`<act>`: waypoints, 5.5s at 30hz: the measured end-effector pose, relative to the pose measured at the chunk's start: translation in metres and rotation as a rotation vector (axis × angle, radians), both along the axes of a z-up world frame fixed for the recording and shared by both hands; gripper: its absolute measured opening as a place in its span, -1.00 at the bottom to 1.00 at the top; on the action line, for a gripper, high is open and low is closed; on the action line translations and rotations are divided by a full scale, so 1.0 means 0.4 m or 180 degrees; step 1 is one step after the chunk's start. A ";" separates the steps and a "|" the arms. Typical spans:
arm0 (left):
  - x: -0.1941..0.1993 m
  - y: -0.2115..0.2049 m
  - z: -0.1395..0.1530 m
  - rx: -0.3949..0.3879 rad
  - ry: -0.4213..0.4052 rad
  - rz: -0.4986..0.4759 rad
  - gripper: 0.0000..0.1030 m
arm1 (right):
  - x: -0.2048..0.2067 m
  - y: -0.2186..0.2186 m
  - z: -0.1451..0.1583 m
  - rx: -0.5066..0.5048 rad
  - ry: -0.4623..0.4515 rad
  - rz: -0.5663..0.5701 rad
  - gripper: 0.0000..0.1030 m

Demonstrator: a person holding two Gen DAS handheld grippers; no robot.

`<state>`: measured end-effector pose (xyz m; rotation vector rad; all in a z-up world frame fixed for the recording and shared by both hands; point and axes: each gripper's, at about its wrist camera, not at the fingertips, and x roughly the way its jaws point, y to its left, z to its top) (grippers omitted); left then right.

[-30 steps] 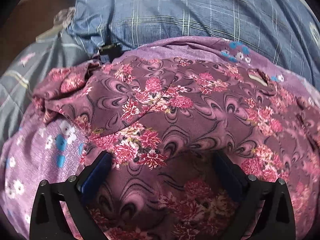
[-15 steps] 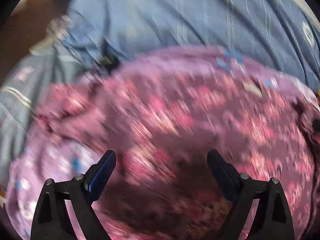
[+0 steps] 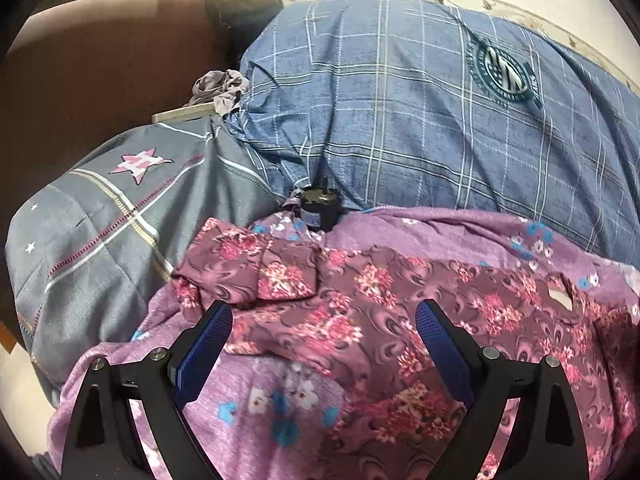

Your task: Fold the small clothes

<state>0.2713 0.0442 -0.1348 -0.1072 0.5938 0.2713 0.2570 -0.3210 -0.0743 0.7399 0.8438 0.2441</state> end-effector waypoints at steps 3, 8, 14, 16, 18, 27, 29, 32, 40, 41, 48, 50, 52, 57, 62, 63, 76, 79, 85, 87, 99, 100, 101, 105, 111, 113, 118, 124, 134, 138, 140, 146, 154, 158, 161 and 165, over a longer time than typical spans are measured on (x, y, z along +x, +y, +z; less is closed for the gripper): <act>-0.004 0.032 0.006 -0.0218 0.0041 -0.0050 0.82 | 0.031 0.105 0.014 0.0211 -0.0004 0.0304 -0.64; -0.014 0.113 0.029 -0.0332 -0.0100 0.0223 0.82 | 0.097 0.339 -0.027 0.0387 0.0009 0.0687 -0.63; -0.017 0.160 0.020 -0.0289 -0.0159 0.0526 0.82 | 0.150 0.584 -0.186 0.0578 0.0496 0.1093 0.09; -0.006 0.160 0.008 -0.0289 -0.0089 0.0518 0.82 | 0.147 0.618 -0.218 0.0678 0.0658 0.1227 0.25; -0.002 0.157 0.000 -0.0318 -0.0048 0.0488 0.82 | 0.133 0.604 -0.214 0.0668 0.0639 0.1261 0.28; 0.057 0.086 -0.040 -0.0408 0.0202 -0.0075 0.79 | 0.034 0.191 -0.051 -0.0718 0.0159 0.0103 0.35; 0.073 0.059 -0.056 -0.0344 0.0282 -0.0149 0.76 | 0.013 0.090 -0.057 -0.1124 0.0268 -0.0295 0.35; 0.101 0.014 -0.079 -0.0134 0.0393 -0.0207 0.54 | 0.005 0.006 -0.116 -0.1202 0.0569 -0.0425 0.35; 0.154 -0.058 -0.130 0.0340 0.0639 -0.0234 0.15 | 0.066 0.064 -0.228 -0.1932 0.0621 -0.0102 -0.81; 0.159 -0.061 -0.130 0.0365 0.0632 -0.0226 0.14 | 0.069 0.043 -0.217 -0.1803 0.0615 -0.0127 -0.83; 0.147 -0.096 -0.138 0.0441 0.0598 -0.0253 0.14 | 0.093 -0.120 -0.185 -0.2090 0.0621 -0.0850 -1.00; 0.150 -0.087 -0.141 0.0366 0.0647 -0.0229 0.16 | 0.097 -0.179 -0.201 -0.2229 0.0720 -0.1103 -1.00; 0.151 -0.056 -0.124 0.0277 0.0598 -0.0129 0.18 | 0.083 -0.229 -0.202 -0.1692 0.0735 -0.1119 -0.98; 0.109 0.084 -0.056 0.0064 0.0204 0.0605 0.21 | 0.051 -0.103 -0.097 -0.1571 0.0043 -0.0600 -0.46; 0.049 0.242 -0.054 -0.0225 0.0147 0.1297 0.22 | 0.077 0.129 -0.124 -0.1349 -0.0036 0.0338 -0.20; 0.040 0.263 -0.057 -0.0316 0.0149 0.1360 0.22 | 0.083 0.174 -0.139 -0.1407 -0.0011 0.0497 -0.20; 0.061 0.425 -0.096 -0.1363 0.0213 0.1313 0.25 | 0.057 0.353 -0.169 -0.1156 -0.0141 0.1183 -0.14; 0.066 0.427 -0.088 -0.1317 0.0170 0.1405 0.25 | 0.078 0.394 -0.141 -0.0609 -0.0257 0.1367 0.15; 0.049 0.405 -0.058 -0.1047 0.0093 0.1585 0.25 | 0.166 0.645 -0.113 0.0016 -0.0165 0.1908 0.23; 0.041 0.405 -0.054 -0.1081 0.0073 0.1599 0.25 | 0.193 0.735 -0.117 0.0065 -0.0091 0.2020 0.19; 0.043 0.462 -0.056 -0.1146 0.0100 0.1683 0.25 | 0.317 1.004 -0.238 -0.0244 0.0485 0.2145 -0.73; 0.043 0.462 -0.055 -0.1123 0.0098 0.1687 0.25 | 0.311 1.017 -0.234 -0.0337 0.0465 0.2169 -0.96; 0.043 0.463 -0.053 -0.1101 0.0092 0.1699 0.25 | 0.303 1.026 -0.226 -0.0471 0.0453 0.2174 -0.96; 0.036 0.463 -0.049 -0.1084 0.0052 0.1743 0.25 | 0.258 0.988 -0.134 -0.0589 0.0112 0.2081 -0.97; 0.043 0.427 -0.046 -0.1008 0.0045 0.1661 0.25 | 0.179 0.751 0.093 -0.0449 -0.0528 0.1611 -0.97; 0.052 0.406 -0.048 -0.0980 0.0065 0.1601 0.25 | 0.148 0.643 0.151 -0.0464 -0.0679 0.1386 -0.97; 0.079 0.326 -0.047 -0.0878 0.0107 0.1352 0.25 | 0.066 0.353 0.227 -0.0717 -0.0810 0.0689 -0.97; 0.110 0.190 -0.041 -0.0600 0.0095 0.0894 0.27 | 0.023 0.078 0.148 -0.0848 -0.0487 0.0009 -0.97; 0.115 0.018 -0.040 -0.0225 0.0029 0.0266 0.33 | 0.015 -0.094 -0.084 -0.1028 0.0071 -0.0542 -0.97; 0.088 -0.015 -0.015 -0.0186 -0.0245 0.0121 0.41 | 0.029 -0.123 -0.155 -0.1032 0.0337 -0.0568 -0.97; 0.072 -0.025 -0.011 -0.0211 -0.0388 0.0045 0.51 | 0.036 -0.120 -0.174 -0.1000 0.0425 -0.0498 -0.97; 0.084 -0.099 -0.057 0.0164 -0.0274 -0.0292 0.53 | 0.027 -0.117 -0.170 -0.0952 0.0387 -0.0395 -0.96; 0.176 -0.032 -0.190 0.0682 0.0892 -0.0002 0.53 | 0.018 -0.125 -0.161 -0.0865 0.0498 -0.0376 -0.69; 0.179 0.025 -0.196 0.0531 0.1103 0.0088 0.40 | 0.009 -0.126 -0.130 -0.0943 0.0364 -0.0500 -0.51; 0.175 0.068 -0.168 0.0176 0.1010 0.0102 0.38 | -0.007 -0.111 -0.085 -0.0995 0.0017 -0.0544 -0.51; 0.156 0.080 -0.100 -0.0129 0.0548 0.0156 0.35 | -0.004 -0.061 -0.060 -0.0977 -0.0275 -0.0316 -0.52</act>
